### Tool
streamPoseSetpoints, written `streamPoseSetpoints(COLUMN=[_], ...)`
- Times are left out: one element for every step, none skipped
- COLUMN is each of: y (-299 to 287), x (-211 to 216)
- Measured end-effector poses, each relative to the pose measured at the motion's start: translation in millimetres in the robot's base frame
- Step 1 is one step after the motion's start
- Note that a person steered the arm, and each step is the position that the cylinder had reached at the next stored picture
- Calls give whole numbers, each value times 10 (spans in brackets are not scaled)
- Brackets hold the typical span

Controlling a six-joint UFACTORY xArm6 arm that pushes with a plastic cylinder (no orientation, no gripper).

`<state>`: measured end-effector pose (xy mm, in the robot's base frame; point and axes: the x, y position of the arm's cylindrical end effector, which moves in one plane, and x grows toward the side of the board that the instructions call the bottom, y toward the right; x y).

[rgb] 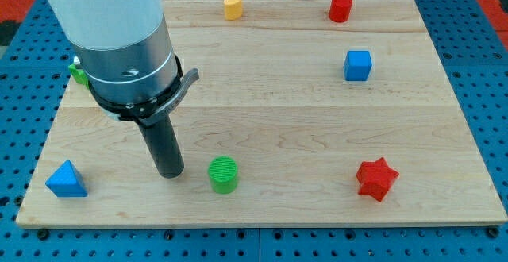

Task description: Adjust the red circle blue cube diagonal to each other

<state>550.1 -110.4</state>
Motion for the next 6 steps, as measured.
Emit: streamPoseSetpoints(y=[-2,222,1237,1906,1986,2440], x=[-1,-484,-1307,-1984,-2530,-2814])
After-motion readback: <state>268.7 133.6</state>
